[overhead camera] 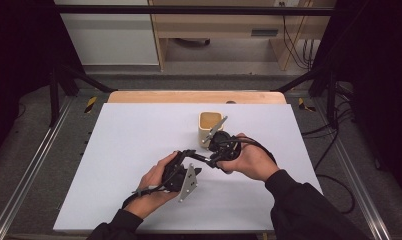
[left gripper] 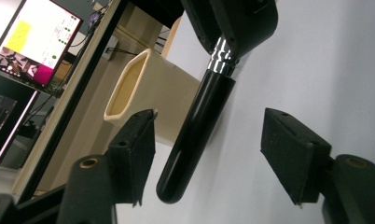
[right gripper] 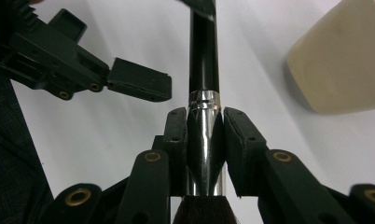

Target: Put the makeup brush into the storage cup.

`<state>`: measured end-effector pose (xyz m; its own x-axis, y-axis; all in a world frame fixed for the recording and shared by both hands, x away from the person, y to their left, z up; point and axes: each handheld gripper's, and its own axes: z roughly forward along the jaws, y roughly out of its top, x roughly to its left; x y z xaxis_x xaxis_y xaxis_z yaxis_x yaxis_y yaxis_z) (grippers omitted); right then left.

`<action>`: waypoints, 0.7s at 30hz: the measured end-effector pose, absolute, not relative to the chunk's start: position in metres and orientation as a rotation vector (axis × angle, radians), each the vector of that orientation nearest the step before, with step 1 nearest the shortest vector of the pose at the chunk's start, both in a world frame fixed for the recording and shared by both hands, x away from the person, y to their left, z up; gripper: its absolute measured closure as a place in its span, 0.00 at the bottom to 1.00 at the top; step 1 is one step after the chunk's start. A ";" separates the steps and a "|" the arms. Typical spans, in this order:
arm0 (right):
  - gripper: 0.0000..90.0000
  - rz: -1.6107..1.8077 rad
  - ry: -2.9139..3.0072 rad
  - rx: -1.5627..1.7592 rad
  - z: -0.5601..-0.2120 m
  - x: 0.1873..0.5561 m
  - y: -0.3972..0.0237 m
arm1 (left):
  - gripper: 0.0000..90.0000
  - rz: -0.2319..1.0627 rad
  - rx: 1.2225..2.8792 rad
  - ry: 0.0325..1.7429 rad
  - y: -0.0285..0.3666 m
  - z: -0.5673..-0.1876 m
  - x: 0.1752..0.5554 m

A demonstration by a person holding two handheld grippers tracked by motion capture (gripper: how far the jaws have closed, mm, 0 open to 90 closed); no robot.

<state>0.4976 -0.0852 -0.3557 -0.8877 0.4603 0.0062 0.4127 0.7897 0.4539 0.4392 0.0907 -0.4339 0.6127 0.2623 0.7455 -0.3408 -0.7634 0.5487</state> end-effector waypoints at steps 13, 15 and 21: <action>0.79 0.699 2.892 0.685 -0.358 0.495 -0.078 | 0.55 1.212 2.186 -0.114 0.089 -0.431 0.437; 0.79 0.700 2.896 0.684 -0.358 0.494 -0.076 | 0.57 1.222 2.188 -0.127 0.089 -0.431 0.436; 0.79 0.699 2.903 0.670 -0.357 0.493 -0.073 | 0.64 1.226 2.193 -0.154 0.089 -0.432 0.435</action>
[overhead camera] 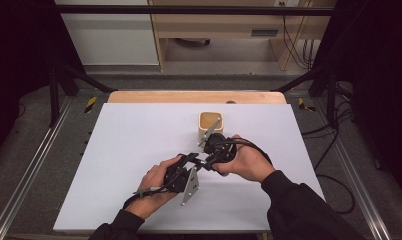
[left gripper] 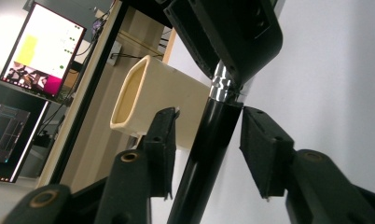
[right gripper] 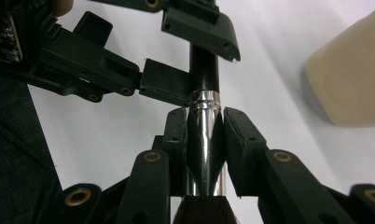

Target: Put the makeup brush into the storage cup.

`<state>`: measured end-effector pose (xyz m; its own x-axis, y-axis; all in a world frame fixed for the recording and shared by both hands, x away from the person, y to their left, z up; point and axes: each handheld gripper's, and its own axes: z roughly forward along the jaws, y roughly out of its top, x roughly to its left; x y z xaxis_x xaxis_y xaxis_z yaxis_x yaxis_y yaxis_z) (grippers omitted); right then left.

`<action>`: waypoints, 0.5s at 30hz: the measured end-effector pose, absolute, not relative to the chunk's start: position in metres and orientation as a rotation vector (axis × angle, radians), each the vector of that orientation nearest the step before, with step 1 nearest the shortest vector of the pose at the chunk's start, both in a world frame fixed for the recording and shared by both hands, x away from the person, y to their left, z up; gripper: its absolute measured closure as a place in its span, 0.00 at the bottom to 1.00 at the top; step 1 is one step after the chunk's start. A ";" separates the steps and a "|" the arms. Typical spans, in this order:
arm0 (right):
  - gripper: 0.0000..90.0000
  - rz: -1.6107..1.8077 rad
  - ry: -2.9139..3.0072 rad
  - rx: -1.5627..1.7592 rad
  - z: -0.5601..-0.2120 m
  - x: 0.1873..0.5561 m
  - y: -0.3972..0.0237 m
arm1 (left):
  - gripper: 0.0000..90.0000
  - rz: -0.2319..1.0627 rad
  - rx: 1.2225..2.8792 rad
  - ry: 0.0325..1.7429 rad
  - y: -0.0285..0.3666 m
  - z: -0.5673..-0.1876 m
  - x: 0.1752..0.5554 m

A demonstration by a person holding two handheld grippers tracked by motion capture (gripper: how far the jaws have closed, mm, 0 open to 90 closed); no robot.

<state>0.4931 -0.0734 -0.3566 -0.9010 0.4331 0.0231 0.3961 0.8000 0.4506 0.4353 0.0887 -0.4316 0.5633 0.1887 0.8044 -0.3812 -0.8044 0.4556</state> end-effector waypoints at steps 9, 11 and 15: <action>0.79 0.706 2.915 0.667 -0.357 0.493 -0.073 | 0.77 1.198 2.208 -0.185 0.087 -0.434 0.433; 0.79 0.714 2.919 0.667 -0.358 0.493 -0.073 | 0.80 1.210 2.231 -0.205 0.088 -0.433 0.433; 0.69 0.733 2.918 0.675 -0.356 0.494 -0.074 | 0.83 1.186 2.243 -0.199 0.088 -0.436 0.431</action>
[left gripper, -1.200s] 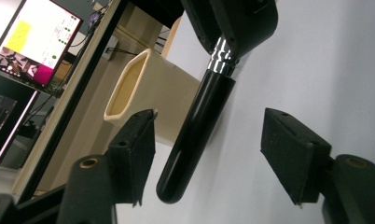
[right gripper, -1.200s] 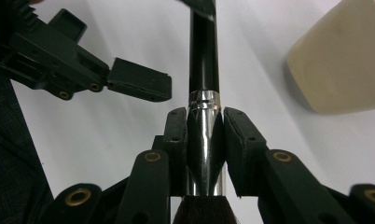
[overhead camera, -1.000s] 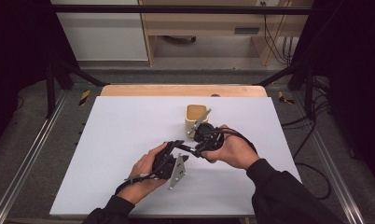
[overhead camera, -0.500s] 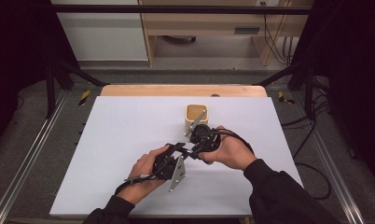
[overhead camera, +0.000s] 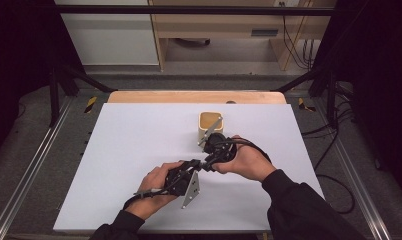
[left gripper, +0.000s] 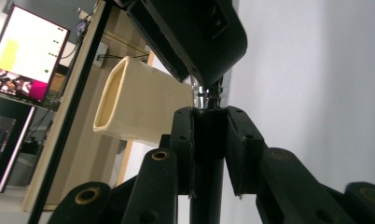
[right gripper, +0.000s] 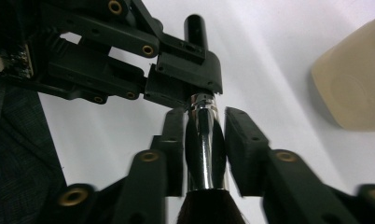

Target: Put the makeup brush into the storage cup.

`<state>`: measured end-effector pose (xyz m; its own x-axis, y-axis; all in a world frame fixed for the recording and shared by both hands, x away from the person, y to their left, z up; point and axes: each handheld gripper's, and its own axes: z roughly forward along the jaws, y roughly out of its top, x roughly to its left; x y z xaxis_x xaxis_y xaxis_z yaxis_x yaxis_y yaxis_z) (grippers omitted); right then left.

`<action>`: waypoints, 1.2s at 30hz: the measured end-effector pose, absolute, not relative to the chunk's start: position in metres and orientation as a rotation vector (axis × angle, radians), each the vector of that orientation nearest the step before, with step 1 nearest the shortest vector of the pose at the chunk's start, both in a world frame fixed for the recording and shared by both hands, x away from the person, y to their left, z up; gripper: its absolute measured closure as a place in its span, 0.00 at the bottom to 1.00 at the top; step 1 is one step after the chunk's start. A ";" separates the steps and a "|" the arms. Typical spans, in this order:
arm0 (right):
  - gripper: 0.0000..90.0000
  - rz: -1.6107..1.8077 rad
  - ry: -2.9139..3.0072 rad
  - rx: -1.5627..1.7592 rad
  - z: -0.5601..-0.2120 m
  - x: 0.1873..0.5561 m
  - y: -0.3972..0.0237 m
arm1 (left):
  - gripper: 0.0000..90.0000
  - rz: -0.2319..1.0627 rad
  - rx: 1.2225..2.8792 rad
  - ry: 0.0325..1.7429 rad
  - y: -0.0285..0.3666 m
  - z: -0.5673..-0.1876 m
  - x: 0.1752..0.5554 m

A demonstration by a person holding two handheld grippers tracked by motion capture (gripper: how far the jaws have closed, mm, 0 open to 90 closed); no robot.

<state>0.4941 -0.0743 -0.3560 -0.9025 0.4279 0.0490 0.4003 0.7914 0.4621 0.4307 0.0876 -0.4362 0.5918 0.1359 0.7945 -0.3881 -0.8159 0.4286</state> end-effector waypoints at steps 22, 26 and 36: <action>0.10 1.115 2.505 0.764 -0.331 0.487 -0.126 | 0.83 1.186 2.240 -0.076 0.103 -0.438 0.439; 0.08 1.156 2.460 0.787 -0.335 0.484 -0.136 | 0.83 1.198 2.251 -0.031 0.108 -0.436 0.440; 0.07 1.205 2.378 0.825 -0.341 0.478 -0.154 | 0.83 1.190 2.229 0.056 0.118 -0.433 0.443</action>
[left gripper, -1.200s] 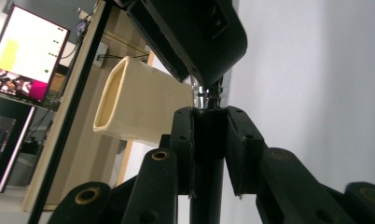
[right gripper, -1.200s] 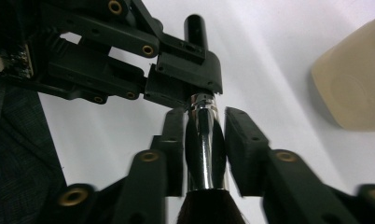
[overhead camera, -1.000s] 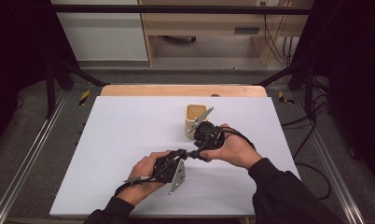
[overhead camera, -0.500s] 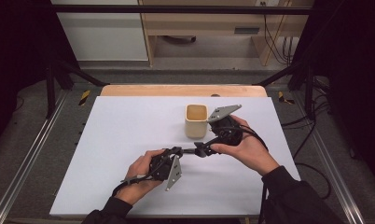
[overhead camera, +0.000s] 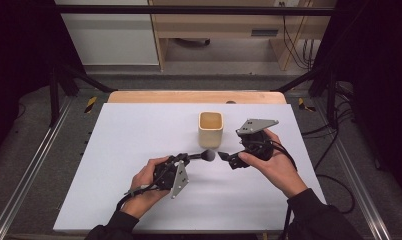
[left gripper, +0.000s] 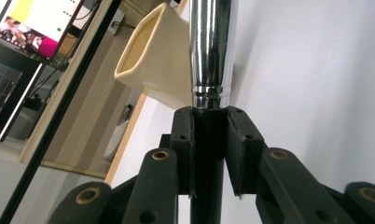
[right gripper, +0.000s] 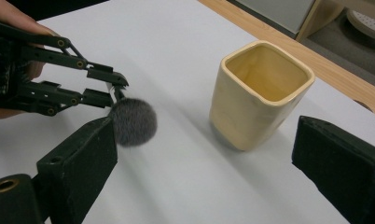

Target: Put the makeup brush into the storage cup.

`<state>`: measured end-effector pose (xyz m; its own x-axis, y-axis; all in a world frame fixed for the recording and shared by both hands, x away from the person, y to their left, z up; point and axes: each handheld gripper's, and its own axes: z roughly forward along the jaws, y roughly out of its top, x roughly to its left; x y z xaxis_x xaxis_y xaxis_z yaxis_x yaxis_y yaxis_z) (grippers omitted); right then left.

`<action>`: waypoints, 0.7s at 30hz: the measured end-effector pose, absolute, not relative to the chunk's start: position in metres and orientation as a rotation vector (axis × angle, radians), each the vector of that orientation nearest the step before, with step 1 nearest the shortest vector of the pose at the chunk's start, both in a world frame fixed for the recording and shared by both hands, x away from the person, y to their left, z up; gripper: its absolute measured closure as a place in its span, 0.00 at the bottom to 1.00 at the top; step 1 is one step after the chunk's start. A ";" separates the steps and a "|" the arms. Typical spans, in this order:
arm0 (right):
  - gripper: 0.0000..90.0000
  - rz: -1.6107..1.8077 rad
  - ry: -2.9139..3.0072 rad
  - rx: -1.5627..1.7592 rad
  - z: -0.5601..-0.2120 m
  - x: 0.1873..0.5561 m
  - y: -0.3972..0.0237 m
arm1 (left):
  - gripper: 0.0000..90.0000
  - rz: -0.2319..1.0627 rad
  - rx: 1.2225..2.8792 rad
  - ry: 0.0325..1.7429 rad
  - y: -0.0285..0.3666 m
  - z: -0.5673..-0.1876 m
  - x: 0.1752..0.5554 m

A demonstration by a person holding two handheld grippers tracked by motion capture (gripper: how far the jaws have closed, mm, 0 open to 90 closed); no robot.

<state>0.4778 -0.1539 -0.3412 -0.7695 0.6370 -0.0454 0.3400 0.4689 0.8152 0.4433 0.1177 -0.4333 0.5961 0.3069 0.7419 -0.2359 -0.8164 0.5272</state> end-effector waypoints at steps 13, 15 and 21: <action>0.08 1.307 2.195 0.853 -0.350 0.464 -0.158 | 0.83 1.041 2.085 0.278 0.132 -0.421 0.448; 0.07 1.323 2.174 0.851 -0.352 0.462 -0.156 | 0.83 1.013 2.060 0.309 0.134 -0.419 0.449; 0.08 1.373 2.135 0.842 -0.355 0.461 -0.154 | 0.83 0.987 2.018 0.363 0.141 -0.412 0.451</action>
